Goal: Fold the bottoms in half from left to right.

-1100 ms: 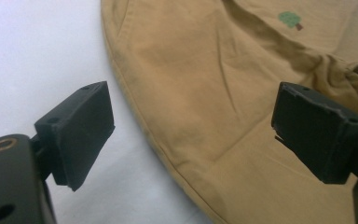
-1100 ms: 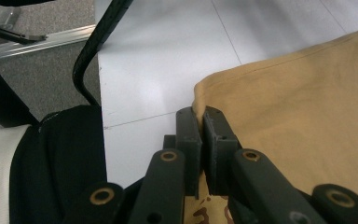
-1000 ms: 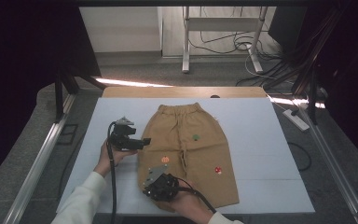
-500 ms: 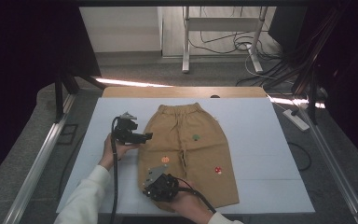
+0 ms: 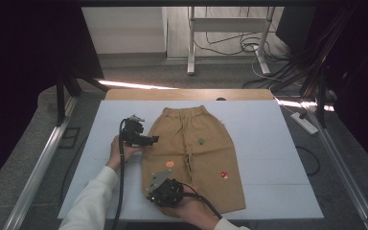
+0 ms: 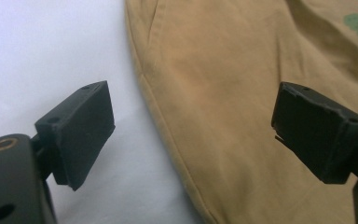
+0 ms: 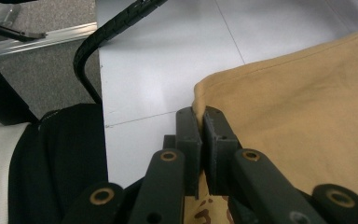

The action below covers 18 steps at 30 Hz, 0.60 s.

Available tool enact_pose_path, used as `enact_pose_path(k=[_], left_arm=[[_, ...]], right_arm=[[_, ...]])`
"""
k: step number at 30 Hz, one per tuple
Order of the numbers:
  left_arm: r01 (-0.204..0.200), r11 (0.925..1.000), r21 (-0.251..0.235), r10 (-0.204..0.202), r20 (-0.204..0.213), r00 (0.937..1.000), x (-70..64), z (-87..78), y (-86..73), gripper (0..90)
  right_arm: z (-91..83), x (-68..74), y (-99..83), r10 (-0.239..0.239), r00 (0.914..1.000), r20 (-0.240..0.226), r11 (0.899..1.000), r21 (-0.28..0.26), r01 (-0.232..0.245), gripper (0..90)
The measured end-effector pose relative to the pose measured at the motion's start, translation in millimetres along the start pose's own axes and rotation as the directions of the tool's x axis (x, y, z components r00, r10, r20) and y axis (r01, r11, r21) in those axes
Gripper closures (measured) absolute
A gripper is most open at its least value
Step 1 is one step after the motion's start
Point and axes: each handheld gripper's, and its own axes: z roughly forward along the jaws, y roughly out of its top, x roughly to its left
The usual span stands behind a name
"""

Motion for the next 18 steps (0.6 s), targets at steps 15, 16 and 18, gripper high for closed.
enact_pose_path(k=[15, 16, 18], left_arm=[[0.006, 0.9982, 0.059, -0.006, 0.004, 1.0, 3.9, 9.0, -5.9, 17.0], [0.002, 0.9982, 0.06, -0.002, 0.0, 1.0, 3.5, 9.0, -6.0, 17.1], [-0.003, 0.9981, 0.062, 0.004, -0.003, 1.0, 2.6, 9.1, -5.9, 17.6]], right_arm=[[-1.3, -0.4, 0.0, -0.001, 1.0, 0.0, 1.0, 0.0, 0.001, 85.7], [-1.3, -0.5, -0.1, 0.0, 1.0, -0.001, 1.0, -0.001, 0.0, 85.6], [-2.1, -0.8, 0.2, -0.005, 1.0, 0.001, 1.0, 0.008, 0.005, 85.6]])
